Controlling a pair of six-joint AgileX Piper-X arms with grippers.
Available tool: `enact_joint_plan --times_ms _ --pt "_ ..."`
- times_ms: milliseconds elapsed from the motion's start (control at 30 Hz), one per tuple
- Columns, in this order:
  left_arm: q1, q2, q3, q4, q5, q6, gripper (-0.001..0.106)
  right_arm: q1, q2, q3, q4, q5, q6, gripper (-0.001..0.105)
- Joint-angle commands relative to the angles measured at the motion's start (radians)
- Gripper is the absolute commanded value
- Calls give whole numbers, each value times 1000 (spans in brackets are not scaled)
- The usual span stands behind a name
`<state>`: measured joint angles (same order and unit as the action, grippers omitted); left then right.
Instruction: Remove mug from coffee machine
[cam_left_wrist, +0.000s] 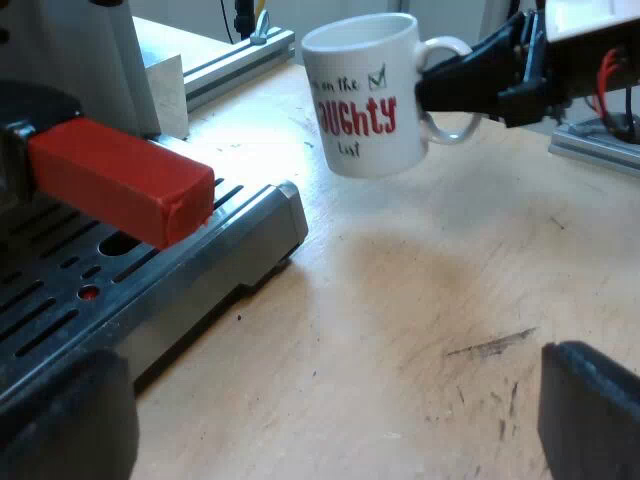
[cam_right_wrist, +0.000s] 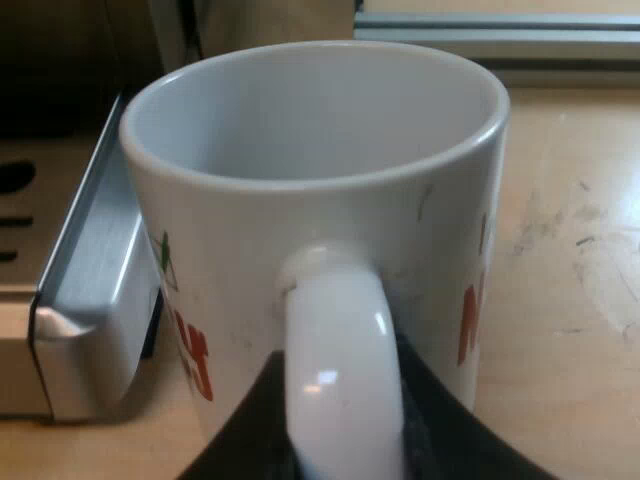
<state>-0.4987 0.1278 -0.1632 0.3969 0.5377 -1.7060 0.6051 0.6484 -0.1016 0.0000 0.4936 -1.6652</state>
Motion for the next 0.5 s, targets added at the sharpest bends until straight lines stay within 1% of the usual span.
enact_joint_plan --times_ms 33,133,200,467,500 --pt "-5 4 -2 -5 -12 6 83 -24 102 7 -189 19 -20 0" --pt "-5 4 -2 -5 -12 6 83 -24 189 7 -272 17 -72 0" --pt "-5 4 -2 -5 -12 6 83 -24 246 7 -340 17 -87 0" --pt "-5 4 -2 -5 -10 6 83 -24 505 7 -636 26 -90 0" --pt "-5 4 -2 -5 -10 6 83 -24 512 7 -644 26 -90 0"
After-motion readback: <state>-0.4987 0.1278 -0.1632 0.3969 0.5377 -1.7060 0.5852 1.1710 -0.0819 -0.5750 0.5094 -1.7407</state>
